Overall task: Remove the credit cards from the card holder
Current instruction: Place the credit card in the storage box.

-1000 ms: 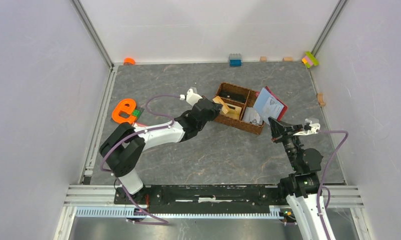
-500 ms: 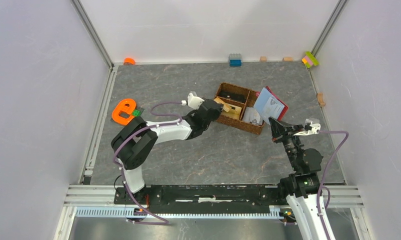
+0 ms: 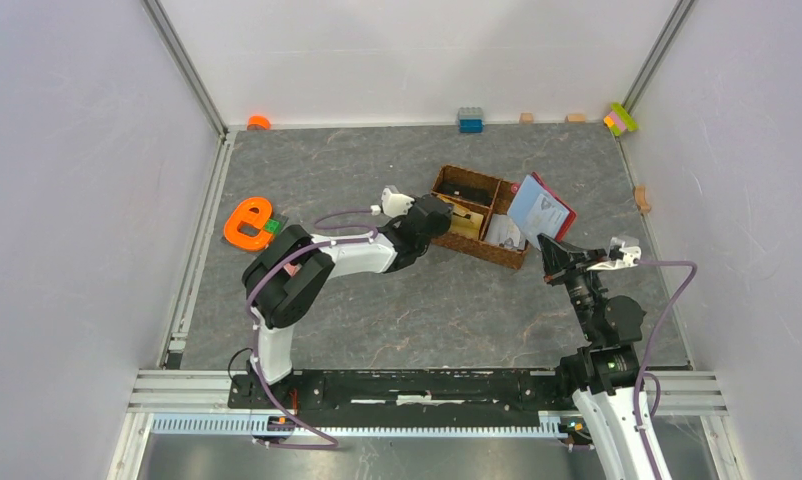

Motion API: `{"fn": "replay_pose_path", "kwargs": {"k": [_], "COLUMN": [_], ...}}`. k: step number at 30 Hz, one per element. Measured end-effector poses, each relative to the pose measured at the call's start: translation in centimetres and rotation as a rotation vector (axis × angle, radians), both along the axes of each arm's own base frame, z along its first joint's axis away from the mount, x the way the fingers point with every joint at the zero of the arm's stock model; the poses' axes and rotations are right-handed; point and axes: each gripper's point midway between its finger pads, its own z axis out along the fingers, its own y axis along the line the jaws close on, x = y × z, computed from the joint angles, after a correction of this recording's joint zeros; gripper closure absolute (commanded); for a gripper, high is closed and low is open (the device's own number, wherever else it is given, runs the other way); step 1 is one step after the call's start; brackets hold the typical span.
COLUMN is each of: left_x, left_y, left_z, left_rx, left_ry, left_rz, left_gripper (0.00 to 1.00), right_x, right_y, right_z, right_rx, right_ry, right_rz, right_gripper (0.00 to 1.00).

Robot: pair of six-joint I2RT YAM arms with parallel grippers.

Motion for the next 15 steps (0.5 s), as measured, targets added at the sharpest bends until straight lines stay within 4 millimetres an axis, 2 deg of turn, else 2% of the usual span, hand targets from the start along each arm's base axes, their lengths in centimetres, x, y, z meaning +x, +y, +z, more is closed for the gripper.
{"fn": "replay_pose_path", "kwargs": {"k": [6,11,15], "left_x": [0.1,0.0,-1.4], "left_y": [-0.2,0.0,1.8], "left_z": [0.2,0.1,0.5], "left_rx": [-0.024,-0.023,0.004], "left_ry": [0.004,0.004,0.002], "left_rz": [0.012,0.012,0.01], "left_gripper": [0.52,0.5,0.52], "right_x": [0.1,0.1,0.3], "right_y": [0.0,0.0,0.1], "right_z": [-0.2,-0.2,-0.6], "right_rx": [0.001,0.001,-0.001], "right_ry": [0.009,0.011,0.025], "right_rz": [0.0,0.001,0.002], "right_gripper": [1.0,1.0,1.0]}}
